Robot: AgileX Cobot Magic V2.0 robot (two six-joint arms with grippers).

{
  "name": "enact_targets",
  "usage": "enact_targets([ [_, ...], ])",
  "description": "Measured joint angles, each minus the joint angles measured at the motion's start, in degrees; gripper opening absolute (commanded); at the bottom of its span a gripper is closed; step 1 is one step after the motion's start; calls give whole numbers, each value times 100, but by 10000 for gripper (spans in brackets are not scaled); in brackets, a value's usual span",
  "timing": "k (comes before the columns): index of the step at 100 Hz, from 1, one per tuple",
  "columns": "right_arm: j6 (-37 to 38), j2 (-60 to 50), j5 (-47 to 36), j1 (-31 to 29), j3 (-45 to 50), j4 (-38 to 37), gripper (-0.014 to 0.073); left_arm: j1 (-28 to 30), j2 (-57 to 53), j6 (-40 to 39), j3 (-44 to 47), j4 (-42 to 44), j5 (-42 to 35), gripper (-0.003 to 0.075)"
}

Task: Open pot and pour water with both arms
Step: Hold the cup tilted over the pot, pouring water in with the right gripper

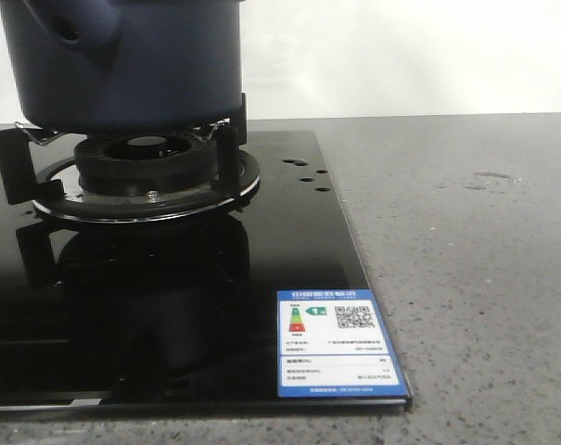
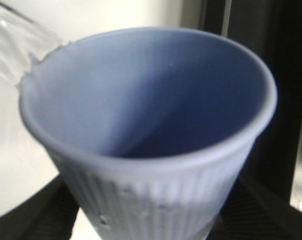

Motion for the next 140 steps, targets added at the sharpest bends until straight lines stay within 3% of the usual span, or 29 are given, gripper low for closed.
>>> enact_targets([
  [32, 0, 0, -45, 0, -5, -590, 348, 0, 0, 0, 0, 0, 0, 360],
  [110, 0, 0, -95, 0, -13, -638, 348, 0, 0, 0, 0, 0, 0, 360],
  [140, 565, 0, 323, 0, -13, 186, 348, 0, 0, 0, 0, 0, 0, 360],
])
